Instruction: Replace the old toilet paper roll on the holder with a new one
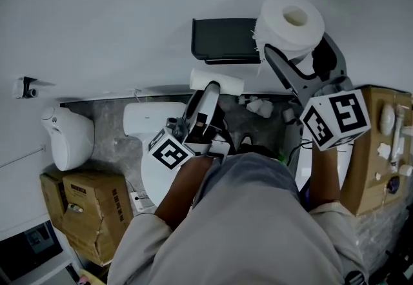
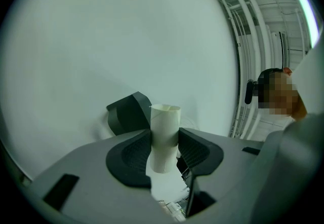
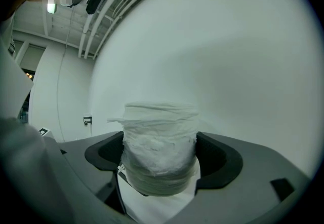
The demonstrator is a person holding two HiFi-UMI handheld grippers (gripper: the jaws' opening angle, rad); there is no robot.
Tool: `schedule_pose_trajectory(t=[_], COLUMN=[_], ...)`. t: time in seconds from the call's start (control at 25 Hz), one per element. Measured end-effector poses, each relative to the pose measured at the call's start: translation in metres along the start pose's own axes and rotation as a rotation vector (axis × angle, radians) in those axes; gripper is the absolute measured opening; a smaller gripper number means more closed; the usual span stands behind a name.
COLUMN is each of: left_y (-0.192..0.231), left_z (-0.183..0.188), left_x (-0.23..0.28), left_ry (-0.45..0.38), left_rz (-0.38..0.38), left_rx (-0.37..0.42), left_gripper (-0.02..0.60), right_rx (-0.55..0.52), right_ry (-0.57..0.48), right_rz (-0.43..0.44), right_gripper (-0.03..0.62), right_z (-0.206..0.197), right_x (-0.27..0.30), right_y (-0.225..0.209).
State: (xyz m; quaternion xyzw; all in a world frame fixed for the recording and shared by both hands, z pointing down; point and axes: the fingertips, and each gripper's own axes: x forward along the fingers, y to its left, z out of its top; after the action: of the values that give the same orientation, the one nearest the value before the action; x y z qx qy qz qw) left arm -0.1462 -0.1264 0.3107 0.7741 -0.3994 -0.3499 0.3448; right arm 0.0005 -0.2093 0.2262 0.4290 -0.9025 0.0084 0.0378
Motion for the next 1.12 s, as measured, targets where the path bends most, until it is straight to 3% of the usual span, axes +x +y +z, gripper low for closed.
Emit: schedule_pose_trajectory(t=[0.28,0.76,1.12], left_y=[-0.005,-0.024,-0.03], left_z=[-0.009,-0.058,-0.081], left_x=[0.008,0.038,0.044], left_ry=[0.047,0.151,0.223], left_rz=[-0.017,-0.051,-0.052], left_rx=[0.006,0.026,0.053], left_gripper=[0.164,0.164,0.164], right_rx=[0.062,0.169,0.379], right_ry=[-0.018,-0.033,-0.055], right_rz=[-0.028,-0.097,-0.109], right_gripper=[0.431,0.431,0.431], right_z=[-0.003,-0.024,-0.062], right_x=[-0.009,-0.05,-0.058], right_y=[-0.011,-0.057,-0.073])
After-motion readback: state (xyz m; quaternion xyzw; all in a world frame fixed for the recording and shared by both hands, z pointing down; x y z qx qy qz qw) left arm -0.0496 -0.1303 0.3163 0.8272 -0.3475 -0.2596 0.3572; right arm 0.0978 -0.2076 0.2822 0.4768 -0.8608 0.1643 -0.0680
